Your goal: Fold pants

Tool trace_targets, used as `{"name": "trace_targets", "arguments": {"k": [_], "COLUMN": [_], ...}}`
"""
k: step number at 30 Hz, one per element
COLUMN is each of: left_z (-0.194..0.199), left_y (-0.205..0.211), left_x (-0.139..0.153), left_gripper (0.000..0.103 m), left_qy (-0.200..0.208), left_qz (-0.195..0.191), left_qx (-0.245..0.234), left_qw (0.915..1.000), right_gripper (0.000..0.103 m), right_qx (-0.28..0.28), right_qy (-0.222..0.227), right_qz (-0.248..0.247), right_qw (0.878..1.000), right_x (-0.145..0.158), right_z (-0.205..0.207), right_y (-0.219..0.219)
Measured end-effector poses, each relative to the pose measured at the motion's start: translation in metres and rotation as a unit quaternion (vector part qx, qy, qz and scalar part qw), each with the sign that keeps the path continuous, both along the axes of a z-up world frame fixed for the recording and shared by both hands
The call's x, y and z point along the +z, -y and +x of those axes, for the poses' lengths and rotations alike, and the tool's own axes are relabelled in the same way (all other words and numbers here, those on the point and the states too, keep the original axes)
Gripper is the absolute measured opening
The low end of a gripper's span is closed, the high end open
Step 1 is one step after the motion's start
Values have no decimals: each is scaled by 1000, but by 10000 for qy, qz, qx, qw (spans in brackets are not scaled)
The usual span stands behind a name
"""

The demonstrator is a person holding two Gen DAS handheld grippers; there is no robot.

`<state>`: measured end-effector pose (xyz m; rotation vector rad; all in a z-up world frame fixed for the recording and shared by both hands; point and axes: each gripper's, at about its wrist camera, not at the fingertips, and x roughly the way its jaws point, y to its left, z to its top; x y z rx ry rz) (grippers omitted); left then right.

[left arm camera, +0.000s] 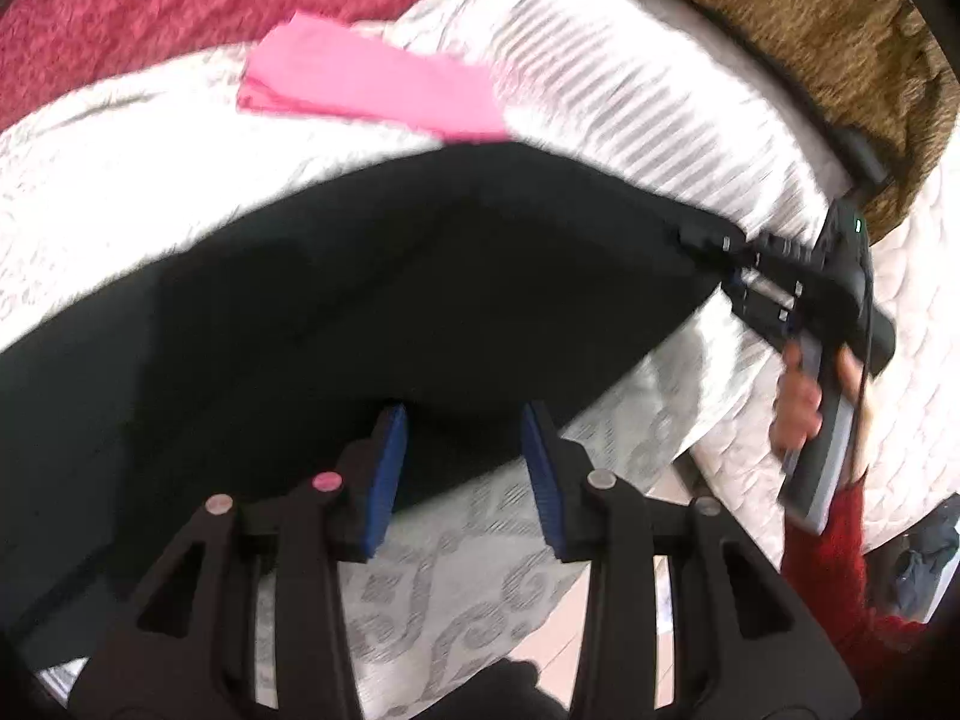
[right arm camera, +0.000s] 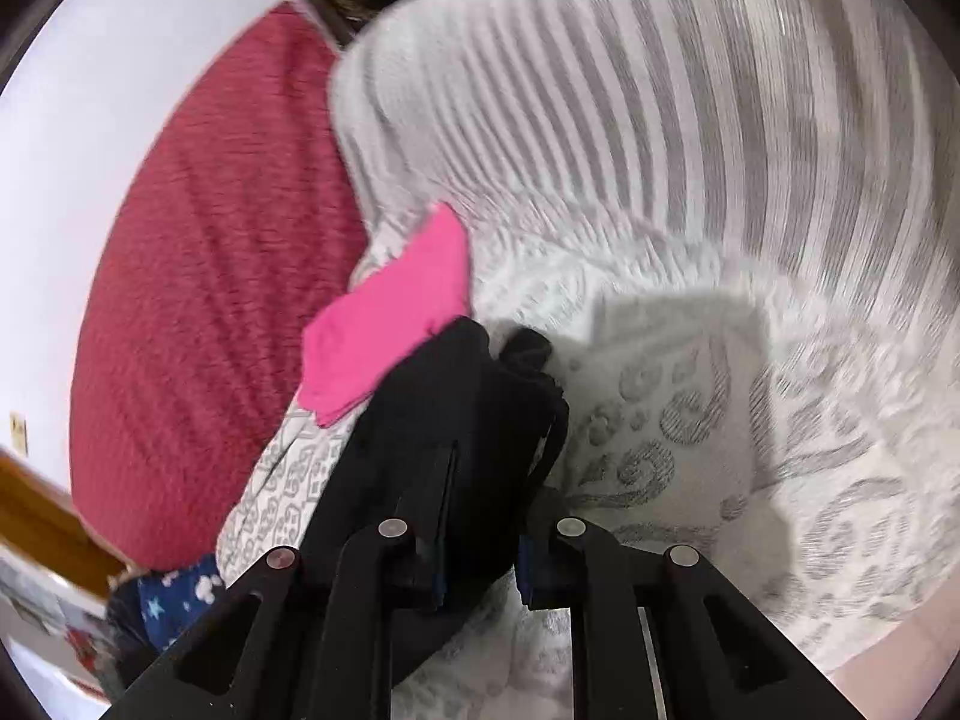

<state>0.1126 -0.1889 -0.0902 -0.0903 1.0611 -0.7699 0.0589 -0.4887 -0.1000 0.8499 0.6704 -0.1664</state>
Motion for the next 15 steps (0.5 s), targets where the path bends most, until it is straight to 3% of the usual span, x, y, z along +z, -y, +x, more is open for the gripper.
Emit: {"name": "trace_targets", "arguments": {"k": [3, 5, 7, 8, 9, 11, 13, 14, 15], "left_z": [-7, -19, -31, -38, -46, -51, -50, -46, -43], "left_y": [0, 8, 11, 12, 12, 14, 17, 20, 20], "left_x": [-3, -19, -35, -39, -41, -40, -38, -37, -38], "left_gripper": [43, 48, 48, 48, 48, 48, 48, 48, 48], "left_qy": [-100, -346, -564, -595, -583, -510, -436, -450, -464], "left_qz": [-58, 56, 103, 122, 160, 212, 314, 331, 322], "left_qx": [-256, -466, -565, -586, -619, -697, -735, -719, -690], "left_qw": [9996, 9983, 9968, 9964, 9963, 9960, 9958, 9958, 9960], "right_gripper": [15, 17, 24, 26, 29, 40, 40, 44, 55], "right_qx": [66, 97, 126, 107, 80, -83, -286, -441, -572], "right_qy": [-164, -458, -925, -959, -716, -830, -747, -671, -440], "right_qz": [-371, -484, -459, -342, -194, -189, -802, -1294, -1759], "right_qw": [9992, 9977, 9946, 9947, 9972, 9963, 9936, 9883, 9818], "right_x": [2, -13, -38, -48, -49, -43, -24, -10, 4], "right_z": [-20, -35, -46, -54, -64, -76, -79, -79, -80], "right_y": [-3, -3, 1, 5, 9, 14, 12, 10, 6]}}
